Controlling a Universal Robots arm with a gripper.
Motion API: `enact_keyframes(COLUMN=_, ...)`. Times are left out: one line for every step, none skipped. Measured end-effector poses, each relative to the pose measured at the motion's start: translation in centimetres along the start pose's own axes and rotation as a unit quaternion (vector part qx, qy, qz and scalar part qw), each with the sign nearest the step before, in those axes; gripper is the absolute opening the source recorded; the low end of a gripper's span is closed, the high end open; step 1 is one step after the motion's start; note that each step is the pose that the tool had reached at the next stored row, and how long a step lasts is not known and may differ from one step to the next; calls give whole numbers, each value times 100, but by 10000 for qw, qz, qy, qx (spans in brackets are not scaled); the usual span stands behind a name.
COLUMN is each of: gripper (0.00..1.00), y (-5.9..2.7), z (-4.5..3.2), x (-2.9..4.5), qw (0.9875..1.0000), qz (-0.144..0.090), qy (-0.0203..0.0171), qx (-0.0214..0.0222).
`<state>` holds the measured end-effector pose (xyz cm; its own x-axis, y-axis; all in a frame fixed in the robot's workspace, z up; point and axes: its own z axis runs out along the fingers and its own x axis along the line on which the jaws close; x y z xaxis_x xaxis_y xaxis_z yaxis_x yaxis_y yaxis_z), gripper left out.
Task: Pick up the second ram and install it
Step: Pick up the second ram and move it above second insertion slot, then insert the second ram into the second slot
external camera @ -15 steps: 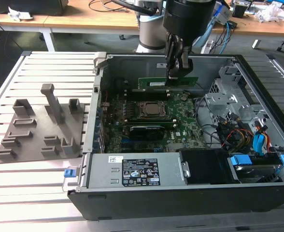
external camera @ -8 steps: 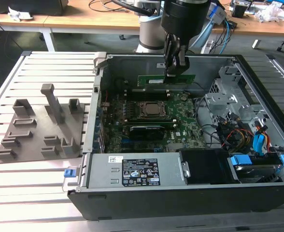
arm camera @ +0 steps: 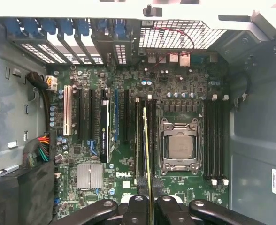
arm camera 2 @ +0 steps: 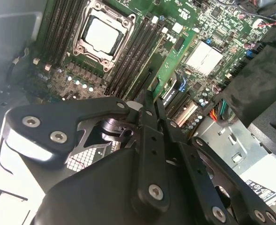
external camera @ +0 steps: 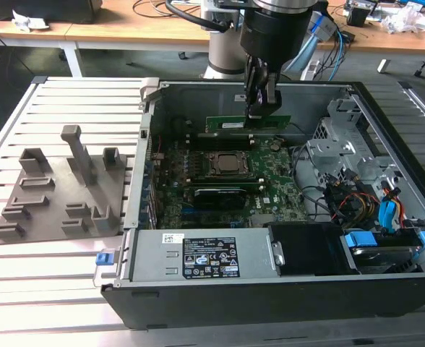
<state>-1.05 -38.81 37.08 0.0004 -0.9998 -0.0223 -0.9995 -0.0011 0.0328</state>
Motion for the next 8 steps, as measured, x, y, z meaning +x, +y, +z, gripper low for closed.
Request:
enact_keyframes(gripper=14, y=0, z=0, x=-1, qw=10000, qz=0, qy=0, qx=0)
enact_keyframes(gripper=14, y=0, z=0, x=-1, qw=10000, qz=0, qy=0, qx=0)
enact_keyframes(gripper=14, y=0, z=0, x=-1, qw=10000, qz=0, qy=0, qx=0)
enact_keyframes(gripper=14, y=0, z=0, x=-1, qw=10000, qz=0, qy=0, qx=0)
enact_keyframes(gripper=14, y=0, z=0, x=-1, qw=10000, qz=0, qy=-1, qx=0)
enact_keyframes(gripper=14, y=0, z=0, x=-2, qw=10000, qz=0, qy=0, qx=0)
enact_keyframes(gripper=14, y=0, z=0, x=-2, qw=10000, qz=0, qy=-1, qx=0)
enact_keyframes(gripper=14, y=0, z=0, x=-2, qw=10000, qz=0, qy=0, qx=0)
